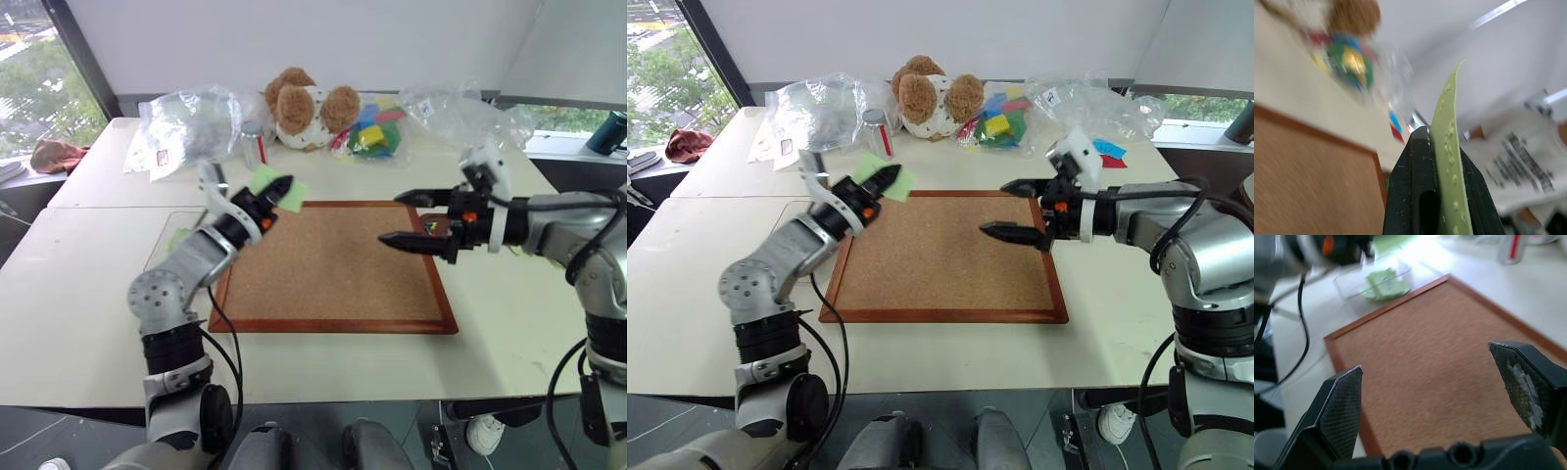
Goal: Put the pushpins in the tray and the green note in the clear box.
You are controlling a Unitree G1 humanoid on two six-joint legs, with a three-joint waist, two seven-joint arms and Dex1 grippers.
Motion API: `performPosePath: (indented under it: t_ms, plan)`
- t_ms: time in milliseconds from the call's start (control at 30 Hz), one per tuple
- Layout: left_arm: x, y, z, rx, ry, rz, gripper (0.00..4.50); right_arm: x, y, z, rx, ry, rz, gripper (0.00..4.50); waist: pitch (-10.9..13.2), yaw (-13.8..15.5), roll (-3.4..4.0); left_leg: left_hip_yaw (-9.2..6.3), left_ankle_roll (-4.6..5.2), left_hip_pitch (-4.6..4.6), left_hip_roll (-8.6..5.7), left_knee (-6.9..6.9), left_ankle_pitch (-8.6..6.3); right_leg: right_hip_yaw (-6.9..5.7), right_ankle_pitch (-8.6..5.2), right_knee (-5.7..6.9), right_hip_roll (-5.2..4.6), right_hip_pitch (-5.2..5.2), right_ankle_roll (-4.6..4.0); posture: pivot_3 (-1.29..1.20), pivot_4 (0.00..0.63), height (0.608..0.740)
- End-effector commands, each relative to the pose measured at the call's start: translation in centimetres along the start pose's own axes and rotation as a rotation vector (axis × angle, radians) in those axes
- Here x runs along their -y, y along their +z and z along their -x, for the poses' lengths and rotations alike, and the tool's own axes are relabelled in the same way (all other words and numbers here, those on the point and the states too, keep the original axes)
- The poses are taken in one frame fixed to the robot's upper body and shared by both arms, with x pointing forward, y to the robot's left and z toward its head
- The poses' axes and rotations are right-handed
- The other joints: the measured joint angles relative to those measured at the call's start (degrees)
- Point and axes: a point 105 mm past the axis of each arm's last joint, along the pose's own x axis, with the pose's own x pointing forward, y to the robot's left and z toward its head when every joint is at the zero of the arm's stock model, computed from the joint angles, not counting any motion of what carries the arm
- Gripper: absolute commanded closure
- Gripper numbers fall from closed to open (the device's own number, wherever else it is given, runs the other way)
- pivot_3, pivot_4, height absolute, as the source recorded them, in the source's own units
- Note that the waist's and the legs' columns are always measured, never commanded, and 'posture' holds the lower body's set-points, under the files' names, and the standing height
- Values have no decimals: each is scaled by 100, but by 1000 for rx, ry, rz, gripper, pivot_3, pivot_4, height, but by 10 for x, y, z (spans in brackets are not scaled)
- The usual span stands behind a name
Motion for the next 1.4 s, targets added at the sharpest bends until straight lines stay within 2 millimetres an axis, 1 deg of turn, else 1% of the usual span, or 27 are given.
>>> performPosePath:
  t_ms: [33, 133, 233, 300, 400, 533, 600, 667, 767, 800, 833, 867, 900, 1000, 1033, 1067, 1200, 1300, 1400]
  plan:
    - [3, 57, 23, 223, 103, -81, 4500, -9, 11, -4, 32, 41, 65, 25, 0, 2, 0, 0, 0, 0, 0, 0, 0, 0, 0, 0, 0, 0, 0, 0, 150, 740]
    - [-16, 84, 42, 295, 247, -158, 4500, -12, 13, -10, 41, 63, 79, 25, 0, 9, 0, 0, 0, 1, 0, 0, 0, -1, 0, 1, 0, -1, 0, 0, 150, 740]
    - [-47, 95, 55, 239, 451, -330, 4500, -19, 21, -14, 74, 116, 85, 25, 0, 15, -1, -1, 0, 1, 0, 0, 0, -2, 0, 1, 0, -1, 0, 0, 150, 740]
    - [-65, 95, 61, 170, 538, -410, 4500, -24, 24, -16, 88, 155, 94, 25, 0, 40, -4, -2, 0, 0, -2, 0, 0, -5, 0, 0, 0, 0, 0, 0, 150, 740]
    - [-85, 93, 65, 87, 623, -467, 4500, -27, 25, -17, 88, 176, 103, 25, -1, 103, -6, -4, 1, 0, -3, 1, 0, -5, 0, -4, -1, 3, 0, 0, 150, 740]
    - [-107, 85, 65, -14, 698, -496, 4500, -27, 24, -18, 82, 170, 113, 25, -1, 137, -6, -5, 1, -2, -3, -1, -1, -5, 0, -5, -3, 0, 0, 0, 150, 740]
    - [-112, 81, 62, -55, 696, -510, 4500, -27, 23, -18, 81, 164, 114, 25, -1, 133, -6, -5, 1, -3, -3, -1, -1, -6, 0, -6, -3, 0, 0, 0, 150, 740]
    - [-113, 75, 58, -101, 678, -522, 4500, -28, 22, -19, 80, 157, 111, 25, -1, 129, -6, -5, 1, -3, -3, -1, -1, -6, 0, -5, -3, -1, 0, 0, 150, 740]
    - [-113, 69, 58, -180, 674, -566, 3668, -26, 18, -19, 73, 138, 107, 0, -1, 125, -7, -6, 1, -3, -3, -1, -1, -5, 0, -5, -4, -1, 0, 0, 150, 740]
    - [-113, 70, 59, -192, 678, -587, 3257, -26, 18, -19, 70, 131, 107, 0, -1, 124, -7, -5, 1, -3, -3, -1, -1, -5, 0, -5, -4, -2, 0, 0, 150, 740]
    - [-112, 71, 60, -205, 680, -622, 2641, -25, 17, -19, 68, 126, 109, 0, -1, 106, -7, -5, 1, -4, -3, -1, -1, -5, 0, -5, -4, -2, 0, 0, 150, 740]
    - [-111, 73, 61, -216, 680, -646, 2250, -25, 17, -19, 66, 122, 111, 0, -1, 93, -7, -5, 1, -3, -3, -2, -1, -4, 0, -4, -4, -3, 0, 0, 150, 740]
    - [-108, 74, 62, -229, 674, -671, 1687, -24, 16, -19, 66, 119, 110, 0, -1, 86, -7, -5, 1, -3, -3, -4, -1, -4, 0, -4, -4, -4, 0, 0, 150, 740]
    - [-102, 81, 65, -254, 667, -755, 194, -23, 16, -19, 67, 113, 111, 0, -1, 75, -7, -5, 0, -4, -2, -5, 0, -4, 0, -2, -4, -6, 0, 0, 150, 740]
    - [-99, 84, 66, -263, 661, -829, 90, -22, 16, -20, 68, 111, 112, 0, -1, 75, -7, -5, 0, -4, -2, -6, 0, -4, 0, -2, -4, -6, 0, 0, 150, 740]
    - [-96, 87, 66, -272, 655, -895, 90, -21, 16, -20, 68, 109, 113, 0, -1, 69, -7, -5, 0, -4, -2, -5, 0, -3, 0, -2, -4, -6, 0, 0, 150, 740]
    - [-80, 94, 64, -271, 606, -1040, 90, -18, 14, -23, 67, 107, 121, 0, 0, 77, -7, -5, 0, -4, -2, -6, -1, -3, 0, -4, -6, -6, -1, 0, 150, 740]
    - [-63, 97, 58, -242, 530, -1055, 90, -16, 13, -24, 64, 106, 123, 0, 0, 99, -7, -5, 1, -5, -2, -6, -1, -4, -1, -5, -7, -6, -1, 0, 150, 740]
    - [-35, 80, 52, -287, 306, -1010, 90, -13, 12, -22, 57, 101, 118, 0, 0, 103, -7, -5, 2, -8, -2, -6, -1, -4, 0, -5, -8, -7, -1, 0, 150, 740]
